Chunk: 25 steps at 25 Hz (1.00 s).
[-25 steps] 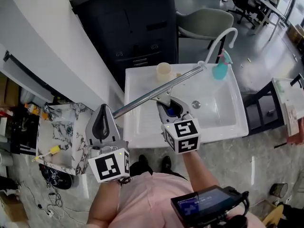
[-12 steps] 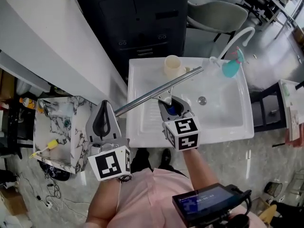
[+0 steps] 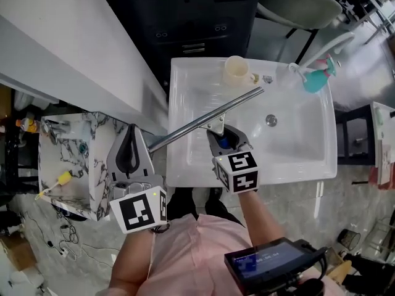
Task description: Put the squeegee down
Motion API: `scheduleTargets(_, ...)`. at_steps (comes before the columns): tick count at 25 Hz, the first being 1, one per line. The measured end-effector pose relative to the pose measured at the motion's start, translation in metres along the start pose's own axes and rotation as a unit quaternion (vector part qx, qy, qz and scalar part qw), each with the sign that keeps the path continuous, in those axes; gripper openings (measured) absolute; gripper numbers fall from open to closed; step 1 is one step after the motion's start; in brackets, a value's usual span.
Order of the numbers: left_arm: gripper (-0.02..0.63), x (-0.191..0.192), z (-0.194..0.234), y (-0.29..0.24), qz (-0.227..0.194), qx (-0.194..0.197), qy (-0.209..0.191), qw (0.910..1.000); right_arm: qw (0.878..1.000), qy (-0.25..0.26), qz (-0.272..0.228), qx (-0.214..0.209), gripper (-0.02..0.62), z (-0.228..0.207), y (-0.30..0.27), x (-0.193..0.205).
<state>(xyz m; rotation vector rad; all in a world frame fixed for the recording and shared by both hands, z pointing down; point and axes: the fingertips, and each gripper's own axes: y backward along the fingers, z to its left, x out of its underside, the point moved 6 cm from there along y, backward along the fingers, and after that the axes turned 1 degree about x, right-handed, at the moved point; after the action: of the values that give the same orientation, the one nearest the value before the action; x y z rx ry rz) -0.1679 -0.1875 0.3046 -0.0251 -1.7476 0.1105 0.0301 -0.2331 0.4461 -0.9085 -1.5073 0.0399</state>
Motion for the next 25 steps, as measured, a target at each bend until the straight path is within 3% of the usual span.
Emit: scheduleTargets(25, 0.009, 0.064, 0.008, -0.036, 0.073, 0.022, 0.025, 0.9968, 0.991, -0.021, 0.134, -0.017, 0.106, -0.001, -0.059, 0.081)
